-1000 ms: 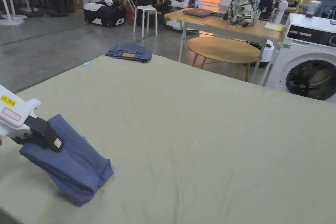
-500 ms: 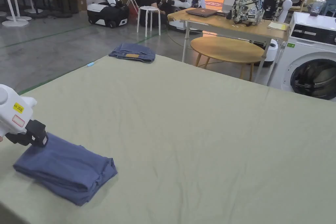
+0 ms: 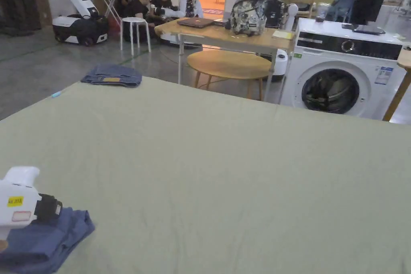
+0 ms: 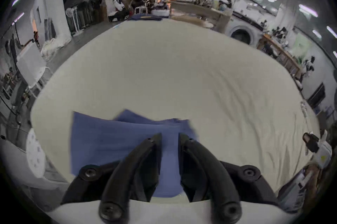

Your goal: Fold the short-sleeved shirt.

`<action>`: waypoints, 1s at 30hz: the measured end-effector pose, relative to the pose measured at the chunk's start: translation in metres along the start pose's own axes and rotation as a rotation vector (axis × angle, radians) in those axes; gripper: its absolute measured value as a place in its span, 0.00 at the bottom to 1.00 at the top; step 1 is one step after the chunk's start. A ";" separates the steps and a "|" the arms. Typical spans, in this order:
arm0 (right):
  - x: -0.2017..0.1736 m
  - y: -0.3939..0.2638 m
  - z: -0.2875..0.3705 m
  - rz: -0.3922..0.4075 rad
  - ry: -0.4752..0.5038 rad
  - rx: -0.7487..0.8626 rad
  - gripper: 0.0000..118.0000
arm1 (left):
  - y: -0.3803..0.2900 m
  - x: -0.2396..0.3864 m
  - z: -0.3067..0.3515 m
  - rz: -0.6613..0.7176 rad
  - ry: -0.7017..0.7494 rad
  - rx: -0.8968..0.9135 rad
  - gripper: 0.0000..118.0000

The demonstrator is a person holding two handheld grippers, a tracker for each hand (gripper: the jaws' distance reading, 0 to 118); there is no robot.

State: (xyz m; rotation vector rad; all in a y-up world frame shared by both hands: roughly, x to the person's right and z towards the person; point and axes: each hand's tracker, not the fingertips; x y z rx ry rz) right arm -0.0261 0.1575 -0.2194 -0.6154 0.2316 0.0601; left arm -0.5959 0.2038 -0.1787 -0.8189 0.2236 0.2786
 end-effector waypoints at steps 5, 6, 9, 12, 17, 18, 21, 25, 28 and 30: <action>0.021 0.015 0.002 -0.021 -0.044 0.053 0.00 | -0.026 0.083 -0.013 -0.040 -0.052 0.124 0.01; 0.024 0.019 0.004 -0.022 -0.050 0.067 0.00 | -0.030 0.099 -0.016 -0.053 -0.075 0.125 0.01; 0.034 0.033 0.010 -0.024 -0.075 0.124 0.00 | -0.037 0.153 -0.019 -0.102 -0.081 0.219 0.00; 0.042 0.045 0.015 -0.030 -0.093 0.176 0.00 | -0.044 0.202 -0.017 -0.161 -0.070 0.321 0.00; 0.051 0.057 0.021 -0.032 -0.119 0.262 0.00 | -0.051 0.263 -0.008 -0.233 -0.063 0.453 0.00; 0.052 0.058 0.022 -0.032 -0.128 0.278 0.00 | -0.052 0.271 -0.006 -0.240 -0.065 0.479 0.00; 0.055 0.061 0.025 -0.040 -0.122 0.323 0.00 | -0.055 0.292 0.003 -0.234 -0.050 0.536 0.00; 0.055 0.066 0.027 -0.035 -0.117 0.366 0.00 | -0.056 0.303 0.016 -0.227 -0.067 0.626 0.00; 0.054 0.069 0.028 -0.026 -0.125 0.402 0.00 | -0.055 0.307 0.020 -0.244 -0.080 0.675 0.00; 0.052 0.070 0.031 -0.037 -0.131 0.423 0.00 | -0.055 0.309 0.023 -0.247 -0.089 0.682 0.00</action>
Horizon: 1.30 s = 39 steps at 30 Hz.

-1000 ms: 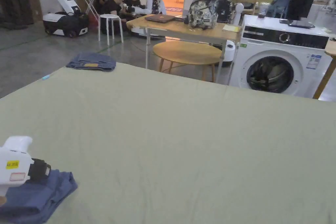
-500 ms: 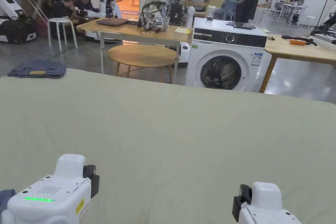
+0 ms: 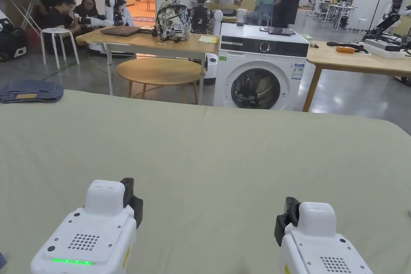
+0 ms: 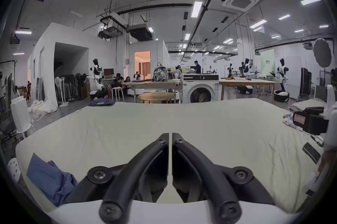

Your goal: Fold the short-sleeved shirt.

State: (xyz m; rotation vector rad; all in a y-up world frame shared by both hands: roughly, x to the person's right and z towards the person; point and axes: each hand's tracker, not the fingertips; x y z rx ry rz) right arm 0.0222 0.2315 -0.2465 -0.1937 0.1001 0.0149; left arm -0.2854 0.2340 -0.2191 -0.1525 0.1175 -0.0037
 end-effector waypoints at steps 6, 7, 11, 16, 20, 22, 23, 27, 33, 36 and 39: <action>-0.004 0.002 0.002 -0.024 -0.010 0.028 0.00 | 0.003 -0.003 0.002 0.019 0.014 0.035 0.00; -0.004 0.002 0.003 -0.031 -0.007 0.031 0.00 | 0.003 -0.004 0.003 0.025 0.014 0.034 0.00; -0.008 0.002 0.004 -0.034 -0.009 0.032 0.00 | 0.001 -0.008 0.004 0.045 0.015 0.040 0.00; -0.010 0.003 0.005 -0.009 -0.015 0.041 0.00 | -0.001 -0.010 0.005 0.075 0.029 0.035 0.00; -0.008 -0.001 0.007 -0.018 -0.015 0.016 0.00 | -0.002 -0.009 -0.001 0.056 0.007 -0.007 0.00; -0.007 -0.004 0.006 -0.013 -0.018 0.003 0.00 | -0.003 -0.009 -0.002 0.051 0.008 -0.010 0.00; -0.007 -0.005 0.005 -0.010 -0.017 -0.005 0.00 | -0.002 -0.009 -0.002 0.057 0.006 -0.013 0.00; -0.004 -0.006 0.001 -0.019 -0.014 -0.025 0.00 | -0.001 -0.008 -0.004 0.077 -0.002 -0.026 0.00; -0.002 -0.003 0.001 -0.008 -0.023 -0.014 0.13 | 0.001 -0.004 -0.004 0.041 0.002 -0.009 0.10; -0.002 -0.003 0.001 0.007 -0.029 0.002 0.33 | 0.000 -0.006 -0.003 0.063 -0.013 0.011 0.25; -0.002 -0.006 0.000 0.019 -0.053 0.027 0.58 | 0.001 -0.006 -0.003 0.067 -0.002 0.024 0.34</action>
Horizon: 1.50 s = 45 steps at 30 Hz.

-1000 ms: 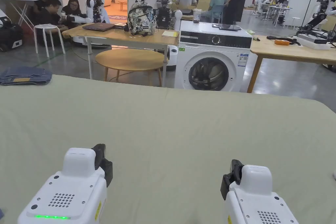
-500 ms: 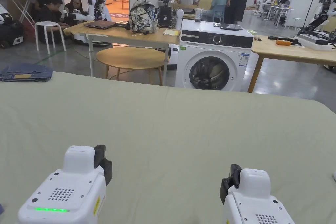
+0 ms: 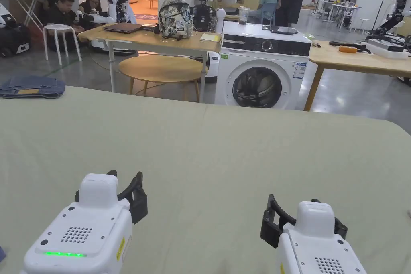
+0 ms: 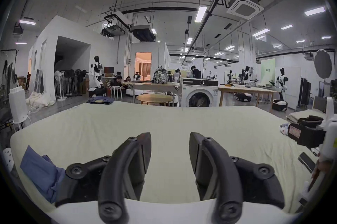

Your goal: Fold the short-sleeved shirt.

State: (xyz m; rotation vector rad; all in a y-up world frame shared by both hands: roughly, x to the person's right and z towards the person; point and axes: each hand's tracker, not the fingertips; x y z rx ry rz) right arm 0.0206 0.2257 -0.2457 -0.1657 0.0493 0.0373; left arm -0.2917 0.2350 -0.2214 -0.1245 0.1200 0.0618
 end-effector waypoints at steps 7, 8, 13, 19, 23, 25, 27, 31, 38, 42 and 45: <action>0.004 -0.002 0.003 -0.023 -0.009 0.034 0.83 | -0.001 -0.011 0.001 0.126 -0.050 0.078 0.61; 0.006 -0.002 0.003 -0.033 -0.008 0.038 0.83 | -0.002 -0.012 0.002 0.133 -0.038 0.096 0.65; 0.010 0.001 0.002 -0.053 0.015 0.054 0.83 | -0.007 -0.015 0.005 0.120 -0.008 0.156 0.68; 0.006 0.004 -0.004 -0.010 -0.026 0.073 0.85 | -0.003 -0.012 0.001 0.004 0.024 0.105 0.68; 0.011 0.009 -0.008 -0.058 0.040 0.060 0.85 | 0.002 -0.008 0.001 -0.044 0.021 0.102 0.68; 0.011 0.013 -0.010 -0.074 0.035 0.046 0.85 | 0.004 -0.008 0.000 -0.050 0.014 0.091 0.68; 0.009 0.016 -0.013 -0.080 0.024 0.027 0.85 | 0.005 -0.008 -0.001 -0.050 0.009 0.082 0.68; 0.008 0.022 -0.015 -0.109 0.011 -0.004 0.85 | 0.006 -0.011 -0.002 -0.018 -0.001 0.060 0.69; 0.005 0.029 -0.018 -0.158 -0.051 -0.048 0.85 | 0.005 -0.020 -0.008 0.089 -0.049 0.018 0.69; 0.006 0.031 -0.022 -0.183 -0.042 -0.080 0.85 | 0.005 -0.019 -0.011 0.098 -0.031 0.006 0.69; 0.005 0.031 -0.025 -0.186 -0.065 -0.098 0.85 | 0.006 -0.018 -0.013 0.094 -0.022 -0.003 0.69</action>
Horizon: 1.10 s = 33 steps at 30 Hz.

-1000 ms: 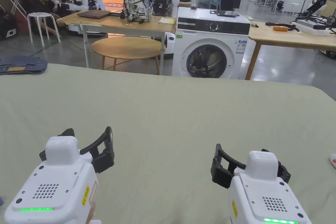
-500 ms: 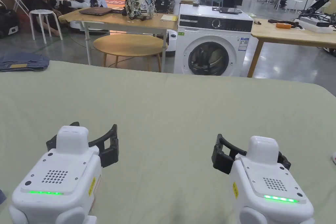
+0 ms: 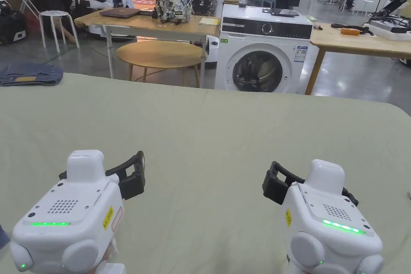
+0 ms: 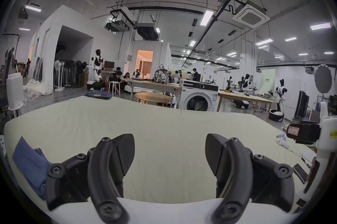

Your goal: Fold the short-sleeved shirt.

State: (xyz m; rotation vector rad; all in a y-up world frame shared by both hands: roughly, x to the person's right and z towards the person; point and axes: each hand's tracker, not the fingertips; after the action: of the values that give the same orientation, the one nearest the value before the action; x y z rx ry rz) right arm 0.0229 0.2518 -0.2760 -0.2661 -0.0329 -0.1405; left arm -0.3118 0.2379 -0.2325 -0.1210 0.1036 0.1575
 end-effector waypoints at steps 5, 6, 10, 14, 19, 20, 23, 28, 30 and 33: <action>0.000 -0.001 -0.006 0.004 -0.016 -0.018 0.85 | 0.002 0.002 0.002 0.019 -0.014 0.012 0.69; 0.000 -0.001 -0.007 0.009 -0.017 -0.021 0.85 | 0.002 0.001 0.001 0.024 -0.019 0.012 0.69; -0.001 -0.001 -0.006 0.020 -0.019 -0.010 0.85 | 0.004 0.003 0.001 0.025 -0.014 0.017 0.69; -0.001 -0.001 -0.006 0.024 -0.025 0.002 0.85 | 0.005 0.005 0.000 -0.006 0.009 0.013 0.69; 0.000 -0.002 -0.007 0.016 -0.022 -0.002 0.85 | 0.002 0.007 -0.002 -0.036 0.066 0.004 0.69; 0.000 -0.002 -0.007 0.015 -0.019 -0.003 0.85 | 0.002 0.006 -0.003 -0.041 0.071 0.003 0.69; 0.000 -0.003 -0.007 0.016 -0.012 -0.002 0.85 | 0.002 0.007 -0.002 -0.048 0.076 0.002 0.69; -0.001 -0.004 -0.008 0.028 -0.012 -0.001 0.85 | 0.003 0.007 -0.002 -0.060 0.077 0.006 0.69; -0.001 -0.004 -0.008 0.027 -0.011 -0.003 0.85 | 0.004 0.007 -0.002 -0.067 0.075 0.009 0.69; -0.001 -0.003 -0.009 0.020 -0.009 -0.009 0.85 | 0.005 0.009 -0.002 -0.086 0.074 0.014 0.69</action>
State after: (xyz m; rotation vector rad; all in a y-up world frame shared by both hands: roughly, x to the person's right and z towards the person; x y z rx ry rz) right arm 0.0212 0.2469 -0.2839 -0.2758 -0.0381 -0.1200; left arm -0.3045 0.2438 -0.2362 -0.1171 0.1733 0.0667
